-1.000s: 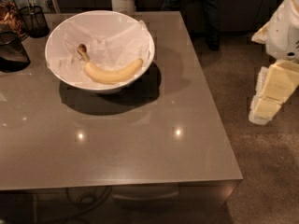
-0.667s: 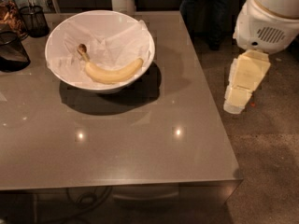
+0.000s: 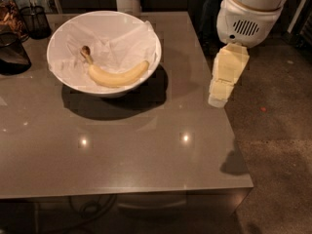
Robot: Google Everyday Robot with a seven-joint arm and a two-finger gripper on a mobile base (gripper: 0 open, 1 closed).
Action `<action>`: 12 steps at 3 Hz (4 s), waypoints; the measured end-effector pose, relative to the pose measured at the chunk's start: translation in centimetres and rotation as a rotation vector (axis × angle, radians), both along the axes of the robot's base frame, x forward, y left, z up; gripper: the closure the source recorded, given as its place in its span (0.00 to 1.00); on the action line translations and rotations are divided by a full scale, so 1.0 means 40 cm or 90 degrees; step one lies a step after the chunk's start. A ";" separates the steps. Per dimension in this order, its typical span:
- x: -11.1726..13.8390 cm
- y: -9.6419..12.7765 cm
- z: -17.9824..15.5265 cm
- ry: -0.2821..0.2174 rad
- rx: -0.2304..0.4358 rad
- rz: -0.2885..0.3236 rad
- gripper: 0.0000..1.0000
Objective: Pick banana from white bowl
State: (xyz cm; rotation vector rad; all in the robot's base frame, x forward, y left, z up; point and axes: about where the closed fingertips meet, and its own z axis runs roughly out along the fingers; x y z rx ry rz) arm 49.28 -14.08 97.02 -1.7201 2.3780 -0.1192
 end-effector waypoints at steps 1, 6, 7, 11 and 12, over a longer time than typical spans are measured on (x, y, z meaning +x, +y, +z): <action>0.020 0.034 0.009 -0.015 0.023 0.019 0.00; 0.196 0.349 0.050 -0.051 0.058 0.151 0.00; 0.232 0.398 0.051 -0.046 0.077 0.163 0.00; 0.350 0.563 -0.063 0.025 0.086 0.170 0.21; 0.352 0.575 -0.115 0.047 0.072 0.156 0.21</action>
Offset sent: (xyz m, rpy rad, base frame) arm 0.0264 0.0832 0.0219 -0.0022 0.0325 0.2146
